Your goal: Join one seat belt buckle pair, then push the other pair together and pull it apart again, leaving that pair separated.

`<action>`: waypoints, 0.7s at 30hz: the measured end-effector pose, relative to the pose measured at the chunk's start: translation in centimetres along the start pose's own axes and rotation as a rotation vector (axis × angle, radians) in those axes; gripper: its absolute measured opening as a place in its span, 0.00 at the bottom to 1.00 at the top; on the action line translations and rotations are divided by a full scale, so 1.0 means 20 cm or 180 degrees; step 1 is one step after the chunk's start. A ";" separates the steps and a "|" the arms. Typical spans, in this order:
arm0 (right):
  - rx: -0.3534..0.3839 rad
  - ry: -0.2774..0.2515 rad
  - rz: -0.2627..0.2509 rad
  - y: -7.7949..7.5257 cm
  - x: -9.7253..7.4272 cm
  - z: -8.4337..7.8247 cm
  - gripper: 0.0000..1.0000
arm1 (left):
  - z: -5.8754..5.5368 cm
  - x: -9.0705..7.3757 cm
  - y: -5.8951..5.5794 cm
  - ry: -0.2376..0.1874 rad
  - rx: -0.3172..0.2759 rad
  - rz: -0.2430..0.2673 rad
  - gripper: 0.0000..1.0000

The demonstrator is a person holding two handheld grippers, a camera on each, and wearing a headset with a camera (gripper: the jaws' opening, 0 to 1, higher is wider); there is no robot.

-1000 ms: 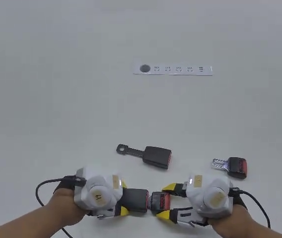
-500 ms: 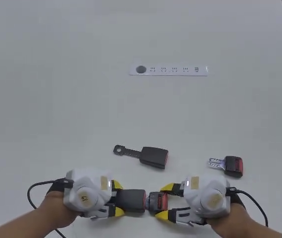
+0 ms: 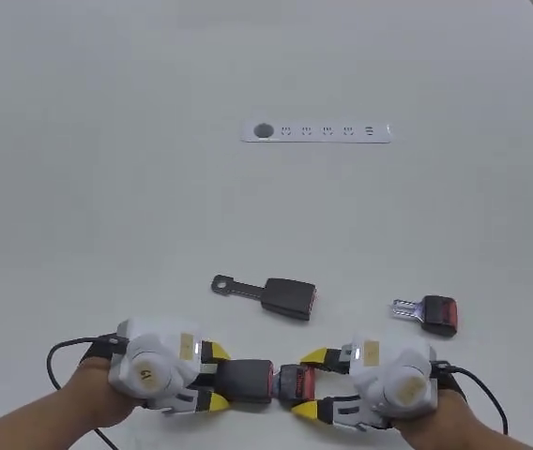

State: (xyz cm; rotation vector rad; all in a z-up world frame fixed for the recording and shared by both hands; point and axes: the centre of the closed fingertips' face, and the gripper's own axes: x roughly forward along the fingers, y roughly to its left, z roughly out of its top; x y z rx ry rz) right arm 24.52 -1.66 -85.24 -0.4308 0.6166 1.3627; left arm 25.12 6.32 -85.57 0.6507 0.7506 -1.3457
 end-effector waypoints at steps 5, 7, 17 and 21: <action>0.0013 -0.0033 -0.0026 0.00 0.00 0.00 0.32 | 0.00 0.00 0.00 -0.0022 0.0019 -0.0033 0.30; 0.0006 -0.0037 -0.0035 0.00 0.00 0.00 0.32 | 0.00 0.00 0.00 -0.0037 0.0016 -0.0038 0.30; 0.0059 -0.0090 -0.0036 0.00 -0.01 0.00 0.32 | 0.00 0.00 -0.01 -0.0081 0.0000 -0.0067 0.29; 0.0067 -0.0101 -0.0025 0.00 -0.01 0.00 0.32 | 0.00 0.00 -0.01 -0.0096 -0.0015 -0.0076 0.29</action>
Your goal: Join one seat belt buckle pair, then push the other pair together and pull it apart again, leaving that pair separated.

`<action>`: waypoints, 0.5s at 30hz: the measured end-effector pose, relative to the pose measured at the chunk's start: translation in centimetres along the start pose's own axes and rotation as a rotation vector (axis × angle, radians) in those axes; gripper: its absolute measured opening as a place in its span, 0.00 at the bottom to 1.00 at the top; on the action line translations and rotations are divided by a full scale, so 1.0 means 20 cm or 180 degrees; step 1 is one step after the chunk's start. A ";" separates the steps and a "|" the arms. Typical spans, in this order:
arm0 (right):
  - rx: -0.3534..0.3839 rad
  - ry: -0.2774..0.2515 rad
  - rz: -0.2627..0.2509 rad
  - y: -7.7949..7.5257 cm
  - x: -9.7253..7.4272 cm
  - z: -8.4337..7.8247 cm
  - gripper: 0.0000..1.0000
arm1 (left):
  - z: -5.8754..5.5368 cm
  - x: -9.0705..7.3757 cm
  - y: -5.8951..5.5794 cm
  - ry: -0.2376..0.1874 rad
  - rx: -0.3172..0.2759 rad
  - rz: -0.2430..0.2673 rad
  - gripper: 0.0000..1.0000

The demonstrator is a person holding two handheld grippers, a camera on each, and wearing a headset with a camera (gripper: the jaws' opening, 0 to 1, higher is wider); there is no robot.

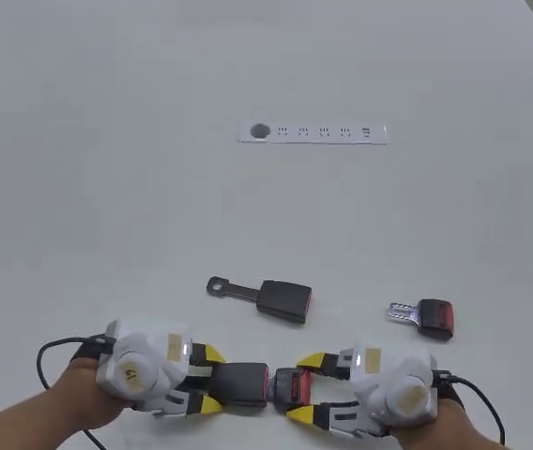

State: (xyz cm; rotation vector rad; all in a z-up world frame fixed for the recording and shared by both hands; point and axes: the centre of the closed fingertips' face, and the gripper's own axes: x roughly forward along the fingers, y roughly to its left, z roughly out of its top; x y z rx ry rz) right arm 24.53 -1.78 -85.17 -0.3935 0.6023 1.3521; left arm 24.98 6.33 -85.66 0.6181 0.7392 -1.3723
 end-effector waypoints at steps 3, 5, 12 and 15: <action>0.0028 -0.0020 -0.0016 0.00 0.00 0.00 0.33 | 0.01 0.00 0.00 -0.0022 -0.0039 0.0016 0.29; 0.0060 -0.0025 -0.0024 0.00 0.00 0.00 0.33 | 0.01 0.00 0.00 -0.0024 -0.0038 0.0023 0.29; 0.0051 -0.0026 -0.0031 0.00 0.00 0.00 0.33 | 0.03 0.00 -0.01 -0.0026 -0.0112 0.0065 0.30; -0.0021 0.0037 0.0007 0.00 0.01 0.00 0.34 | 0.04 0.00 -0.01 0.0087 -0.0031 0.0040 0.31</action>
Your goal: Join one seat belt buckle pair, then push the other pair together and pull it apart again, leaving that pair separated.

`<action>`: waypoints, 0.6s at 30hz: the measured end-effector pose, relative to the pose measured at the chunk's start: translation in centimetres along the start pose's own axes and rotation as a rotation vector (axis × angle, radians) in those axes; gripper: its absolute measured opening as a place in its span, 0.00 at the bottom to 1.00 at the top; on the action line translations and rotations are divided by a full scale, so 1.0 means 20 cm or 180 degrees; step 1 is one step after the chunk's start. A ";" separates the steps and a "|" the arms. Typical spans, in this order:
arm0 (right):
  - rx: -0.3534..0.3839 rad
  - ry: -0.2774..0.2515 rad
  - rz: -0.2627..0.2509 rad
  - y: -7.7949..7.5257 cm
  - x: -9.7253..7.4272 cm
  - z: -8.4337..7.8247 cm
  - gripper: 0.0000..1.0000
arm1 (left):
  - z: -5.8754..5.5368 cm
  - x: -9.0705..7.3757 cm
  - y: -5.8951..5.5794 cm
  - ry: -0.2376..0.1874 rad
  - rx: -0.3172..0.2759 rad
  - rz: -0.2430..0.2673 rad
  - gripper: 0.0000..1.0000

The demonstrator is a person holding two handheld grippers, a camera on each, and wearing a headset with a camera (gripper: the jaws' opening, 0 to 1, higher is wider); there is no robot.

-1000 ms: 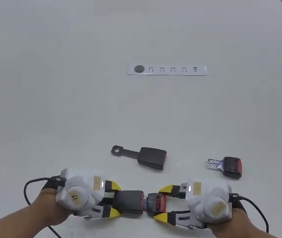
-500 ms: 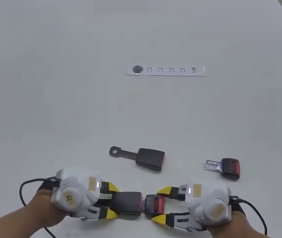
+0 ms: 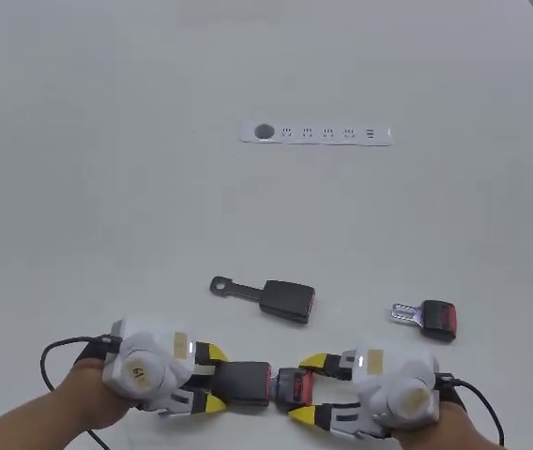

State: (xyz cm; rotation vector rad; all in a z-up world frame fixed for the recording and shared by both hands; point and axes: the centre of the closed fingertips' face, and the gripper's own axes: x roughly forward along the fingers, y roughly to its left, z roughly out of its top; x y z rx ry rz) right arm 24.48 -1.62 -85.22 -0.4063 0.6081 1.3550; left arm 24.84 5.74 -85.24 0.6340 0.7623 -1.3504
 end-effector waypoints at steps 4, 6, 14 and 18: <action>-0.0022 0.0075 -0.0001 0.00 0.00 0.01 0.35 | -0.01 0.00 0.00 0.0040 0.0012 0.0012 0.32; -0.0048 0.0125 -0.0007 0.01 0.00 0.01 0.37 | 0.00 0.01 0.00 0.0111 0.0041 0.0010 0.32; 0.0162 -0.0029 -0.0265 -0.03 -0.05 0.08 0.79 | 0.00 -0.01 0.01 0.0278 0.0035 0.0237 0.48; 0.0144 -0.0051 -0.0297 -0.05 -0.11 0.09 0.81 | 0.04 -0.06 0.04 0.0118 -0.0107 0.0380 0.61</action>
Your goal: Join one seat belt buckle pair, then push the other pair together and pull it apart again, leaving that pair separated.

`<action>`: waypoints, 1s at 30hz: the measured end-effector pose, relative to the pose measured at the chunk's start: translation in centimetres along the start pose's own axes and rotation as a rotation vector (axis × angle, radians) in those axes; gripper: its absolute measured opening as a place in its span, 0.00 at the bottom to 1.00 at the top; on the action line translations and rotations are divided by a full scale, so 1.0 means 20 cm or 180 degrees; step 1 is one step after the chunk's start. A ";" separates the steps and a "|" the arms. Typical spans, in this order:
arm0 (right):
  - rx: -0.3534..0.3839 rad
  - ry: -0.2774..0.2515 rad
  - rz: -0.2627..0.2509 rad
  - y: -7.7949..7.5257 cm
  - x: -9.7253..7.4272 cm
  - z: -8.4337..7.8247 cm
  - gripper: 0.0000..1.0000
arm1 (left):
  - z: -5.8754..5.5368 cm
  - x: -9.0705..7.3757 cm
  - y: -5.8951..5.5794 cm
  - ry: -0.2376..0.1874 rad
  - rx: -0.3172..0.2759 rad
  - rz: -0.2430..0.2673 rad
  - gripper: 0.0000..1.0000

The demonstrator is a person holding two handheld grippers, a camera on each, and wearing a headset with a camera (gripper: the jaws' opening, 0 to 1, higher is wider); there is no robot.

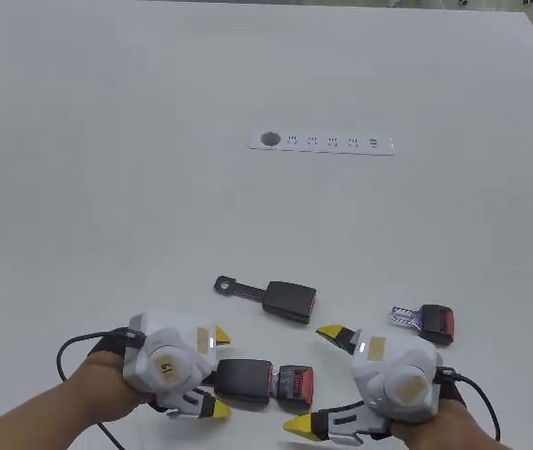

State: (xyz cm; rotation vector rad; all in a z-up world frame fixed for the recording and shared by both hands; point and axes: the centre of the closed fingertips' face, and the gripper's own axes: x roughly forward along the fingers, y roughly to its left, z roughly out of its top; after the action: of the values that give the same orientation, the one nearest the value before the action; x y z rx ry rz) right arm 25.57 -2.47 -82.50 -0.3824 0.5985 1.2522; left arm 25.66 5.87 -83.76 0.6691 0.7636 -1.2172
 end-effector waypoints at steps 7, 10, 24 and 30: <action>0.0118 -0.0067 -0.0182 -0.10 -0.15 0.00 0.81 | 0.08 -0.09 0.11 -0.0212 -0.0021 0.0281 0.81; 0.0074 0.0058 -0.0243 -0.14 -0.21 -0.05 0.82 | 0.11 -0.13 0.17 -0.0242 -0.0045 0.0342 0.83; 0.0221 0.0060 -0.0540 -0.44 -0.51 -0.14 0.86 | 0.24 -0.22 0.40 -0.0272 0.0084 0.0449 0.89; 0.0266 0.0051 -0.0574 -0.57 -0.61 -0.18 0.84 | 0.30 -0.21 0.48 -0.0260 0.0166 0.0402 0.89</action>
State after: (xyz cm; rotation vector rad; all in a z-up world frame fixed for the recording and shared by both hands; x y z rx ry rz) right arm 33.37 -17.10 -78.39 -0.3686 0.6140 1.0492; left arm 35.28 5.62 -76.39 0.6959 0.6142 -1.1450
